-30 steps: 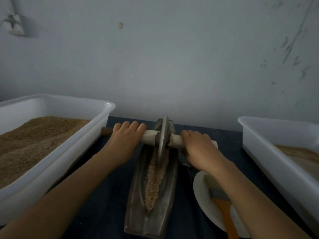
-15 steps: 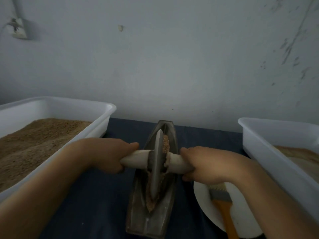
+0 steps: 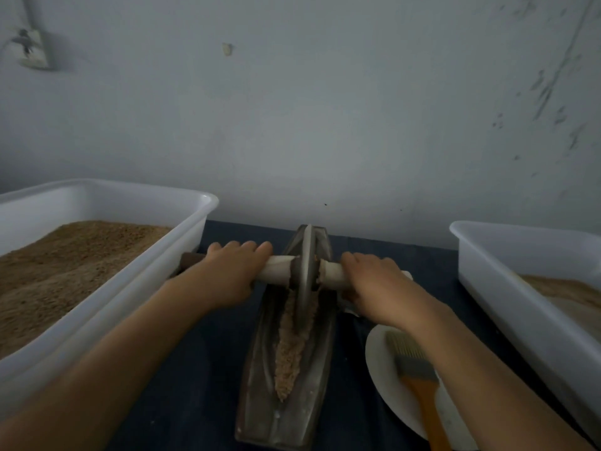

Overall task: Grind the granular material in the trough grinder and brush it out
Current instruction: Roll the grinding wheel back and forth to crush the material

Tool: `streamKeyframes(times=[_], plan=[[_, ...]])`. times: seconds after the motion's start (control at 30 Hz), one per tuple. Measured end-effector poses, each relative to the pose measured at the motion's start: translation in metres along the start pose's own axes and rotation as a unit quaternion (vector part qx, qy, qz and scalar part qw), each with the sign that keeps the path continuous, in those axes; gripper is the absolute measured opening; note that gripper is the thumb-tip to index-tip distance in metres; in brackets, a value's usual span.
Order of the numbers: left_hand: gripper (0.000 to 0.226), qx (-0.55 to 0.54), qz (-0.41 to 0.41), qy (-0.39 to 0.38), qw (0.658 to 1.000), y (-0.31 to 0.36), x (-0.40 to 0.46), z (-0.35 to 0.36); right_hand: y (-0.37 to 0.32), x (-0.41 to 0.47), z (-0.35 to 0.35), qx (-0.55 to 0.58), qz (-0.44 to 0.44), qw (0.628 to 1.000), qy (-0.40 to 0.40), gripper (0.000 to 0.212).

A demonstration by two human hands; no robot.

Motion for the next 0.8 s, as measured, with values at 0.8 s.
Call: streamKeyframes(times=[0.8], plan=[[0.032,-0.124,0.078,-0.253,0.956,0.003,-0.039,-0.038,-0.018,-0.031,-0.042,0.048,-0.053,0.967,-0.246,0.025]])
Point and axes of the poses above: each hand's wrist, its own x-axis towards the middle knuckle, its own z-axis out of the palm, y = z × x, the point moved 2 cm from there along x, towards the middle knuckle, and after that the axes turned 5 degrees about z, right-handed, at the moved point
